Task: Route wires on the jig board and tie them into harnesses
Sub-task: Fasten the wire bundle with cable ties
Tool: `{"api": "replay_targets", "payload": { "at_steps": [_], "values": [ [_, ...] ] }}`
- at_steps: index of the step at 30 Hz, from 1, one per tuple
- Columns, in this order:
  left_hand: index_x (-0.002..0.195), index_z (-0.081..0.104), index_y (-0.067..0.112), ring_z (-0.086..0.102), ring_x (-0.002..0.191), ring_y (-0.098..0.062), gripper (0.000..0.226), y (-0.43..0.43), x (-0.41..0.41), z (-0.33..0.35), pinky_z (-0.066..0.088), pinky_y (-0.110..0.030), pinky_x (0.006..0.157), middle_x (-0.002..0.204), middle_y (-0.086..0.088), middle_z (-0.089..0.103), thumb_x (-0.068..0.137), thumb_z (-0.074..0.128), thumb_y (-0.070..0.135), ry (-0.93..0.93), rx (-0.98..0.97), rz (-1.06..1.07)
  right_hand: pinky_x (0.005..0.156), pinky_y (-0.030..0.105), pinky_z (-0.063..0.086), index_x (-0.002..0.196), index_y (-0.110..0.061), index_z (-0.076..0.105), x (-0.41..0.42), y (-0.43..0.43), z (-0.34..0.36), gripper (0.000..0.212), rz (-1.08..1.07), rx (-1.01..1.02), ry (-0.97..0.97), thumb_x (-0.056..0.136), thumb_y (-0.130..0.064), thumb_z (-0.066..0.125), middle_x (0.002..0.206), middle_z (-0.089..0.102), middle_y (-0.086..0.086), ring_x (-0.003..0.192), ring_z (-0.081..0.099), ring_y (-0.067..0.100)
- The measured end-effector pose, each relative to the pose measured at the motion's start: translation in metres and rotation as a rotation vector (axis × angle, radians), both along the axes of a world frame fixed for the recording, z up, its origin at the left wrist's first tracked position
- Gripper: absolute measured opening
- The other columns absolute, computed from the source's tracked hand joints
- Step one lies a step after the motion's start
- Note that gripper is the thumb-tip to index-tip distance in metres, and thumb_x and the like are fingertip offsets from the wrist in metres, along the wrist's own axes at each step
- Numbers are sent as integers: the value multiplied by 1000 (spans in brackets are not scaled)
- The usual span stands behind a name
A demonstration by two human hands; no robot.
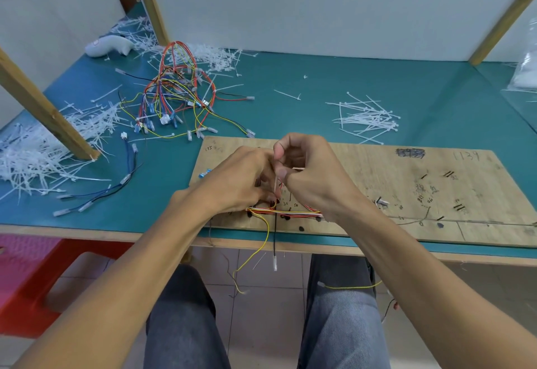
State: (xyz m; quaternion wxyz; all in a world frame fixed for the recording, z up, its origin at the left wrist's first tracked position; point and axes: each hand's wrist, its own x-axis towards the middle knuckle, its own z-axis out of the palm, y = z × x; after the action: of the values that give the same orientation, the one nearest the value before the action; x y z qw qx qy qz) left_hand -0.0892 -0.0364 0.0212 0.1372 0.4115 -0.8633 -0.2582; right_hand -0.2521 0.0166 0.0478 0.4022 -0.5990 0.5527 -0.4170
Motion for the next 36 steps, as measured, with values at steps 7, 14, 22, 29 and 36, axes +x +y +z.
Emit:
{"api": "replay_targets", "payload": {
  "at_steps": [7,14,22,29,36],
  "values": [
    [101,59,25,55,107,-23,41,0,-6,3,50,-45,91,108,3,58,71,87,25,-173,-91,82,58,34,50,69,-21,51,4,12,-7,36,-64,12,-122,86,10,55,68,61,9,62,60,28],
    [78,66,37,38,99,-13,29,1,-11,11,41,-38,90,100,9,46,72,93,29,-227,-141,-8,62,28,51,79,-18,57,-8,25,-15,32,-67,-16,-215,83,14,60,76,68,17,69,62,19],
    [100,78,37,62,91,1,13,-9,9,5,50,-26,85,92,16,73,88,83,38,60,-78,143,79,25,52,97,-19,72,-39,36,-34,17,-182,-73,-277,96,-1,72,89,72,-3,84,65,9],
    [87,79,28,66,74,-4,13,-4,-1,2,43,-9,63,72,15,72,82,90,29,136,-51,229,66,12,41,88,-28,78,-32,15,-38,10,-169,-141,206,92,-19,79,77,71,-22,71,58,7],
    [77,80,32,52,58,-1,11,1,-3,-12,40,-20,59,65,19,68,82,89,29,219,1,400,80,38,48,99,-30,83,-18,1,-38,11,-96,-164,618,93,-35,76,94,74,-8,91,57,19]
  ]
}}
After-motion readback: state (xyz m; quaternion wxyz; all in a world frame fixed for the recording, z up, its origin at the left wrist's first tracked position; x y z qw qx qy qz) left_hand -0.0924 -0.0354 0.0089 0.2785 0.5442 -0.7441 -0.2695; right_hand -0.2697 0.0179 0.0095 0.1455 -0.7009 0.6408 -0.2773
